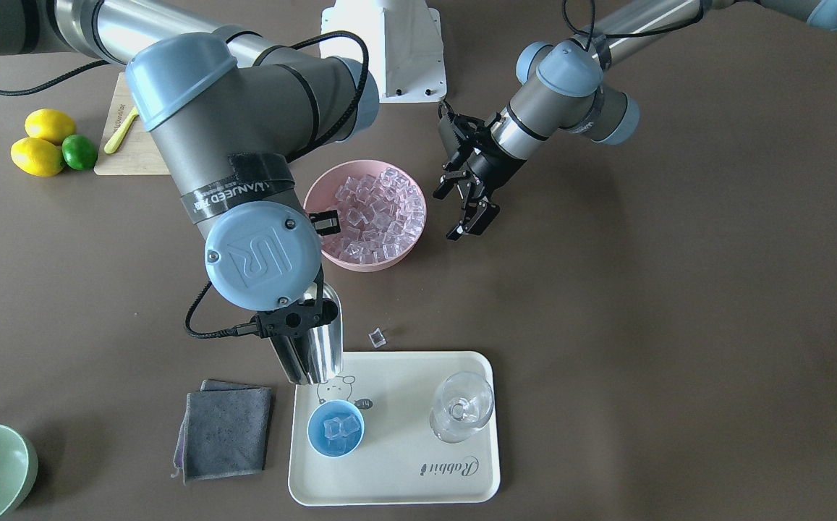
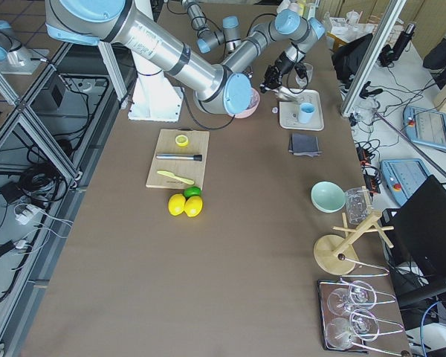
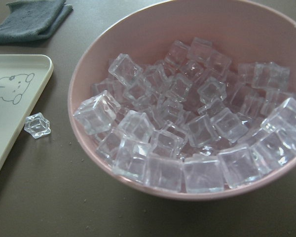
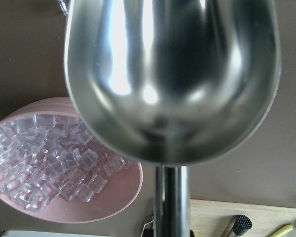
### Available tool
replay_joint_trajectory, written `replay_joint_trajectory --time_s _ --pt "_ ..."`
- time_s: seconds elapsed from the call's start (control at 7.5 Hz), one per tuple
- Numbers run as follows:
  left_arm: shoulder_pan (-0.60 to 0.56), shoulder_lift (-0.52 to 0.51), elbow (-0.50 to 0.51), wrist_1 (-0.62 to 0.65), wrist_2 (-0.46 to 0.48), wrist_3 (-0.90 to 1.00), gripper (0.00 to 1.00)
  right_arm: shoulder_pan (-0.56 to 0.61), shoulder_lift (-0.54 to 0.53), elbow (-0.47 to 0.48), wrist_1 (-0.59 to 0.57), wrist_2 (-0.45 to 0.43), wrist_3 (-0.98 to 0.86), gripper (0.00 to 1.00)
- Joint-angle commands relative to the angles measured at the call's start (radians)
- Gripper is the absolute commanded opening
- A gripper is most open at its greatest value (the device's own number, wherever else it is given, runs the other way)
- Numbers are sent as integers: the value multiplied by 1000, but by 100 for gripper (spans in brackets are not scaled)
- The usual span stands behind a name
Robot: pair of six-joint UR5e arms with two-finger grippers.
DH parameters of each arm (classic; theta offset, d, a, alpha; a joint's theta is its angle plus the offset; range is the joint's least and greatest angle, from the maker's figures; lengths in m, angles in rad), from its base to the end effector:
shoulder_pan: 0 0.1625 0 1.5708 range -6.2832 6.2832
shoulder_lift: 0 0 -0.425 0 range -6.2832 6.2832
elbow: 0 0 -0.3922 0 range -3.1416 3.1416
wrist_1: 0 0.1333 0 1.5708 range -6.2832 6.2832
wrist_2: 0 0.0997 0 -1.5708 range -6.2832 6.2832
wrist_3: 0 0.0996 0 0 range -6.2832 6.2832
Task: Put ice in cup with scoop
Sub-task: 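Tilt the scoop with the right gripper to pour ice into the blue cup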
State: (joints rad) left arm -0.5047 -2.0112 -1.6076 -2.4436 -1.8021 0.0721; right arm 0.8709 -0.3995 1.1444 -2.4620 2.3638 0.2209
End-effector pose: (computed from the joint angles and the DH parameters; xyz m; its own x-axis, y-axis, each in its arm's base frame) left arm 0.5120 -0.4091 0.2908 0.2603 0.9653 0.0202 -0.2110 0.0364 0.9768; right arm -0.4472 -0.6278 0.1456 0.7286 -0.1977 0.6558 0.4895 0.8200 -0.2967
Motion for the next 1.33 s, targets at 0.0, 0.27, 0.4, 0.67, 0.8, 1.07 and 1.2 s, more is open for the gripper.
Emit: replay_joint_trajectory --time_s 0.0,0.27,0.4,0.67,0.8,1.07,1.2 --pt "0 0 0 0 0 0 98 -3 -7 11 0 0 0 0" --pt "0 0 -2 0 0 0 98 -3 -19 23 0 0 0 0" --pt "0 0 -2 0 0 0 98 -3 -21 24 0 0 0 0" --pt "0 0 -2 0 0 0 98 -4 -94 152 3 -3 8 0" --pt "-2 0 -2 0 0 0 98 -18 -152 244 6 -11 15 0" --pt "-3 2 -11 3 1 0 98 -41 -304 465 14 -43 88 0" --pt "-3 2 -12 5 3 0 98 -59 -422 624 65 -87 162 0"
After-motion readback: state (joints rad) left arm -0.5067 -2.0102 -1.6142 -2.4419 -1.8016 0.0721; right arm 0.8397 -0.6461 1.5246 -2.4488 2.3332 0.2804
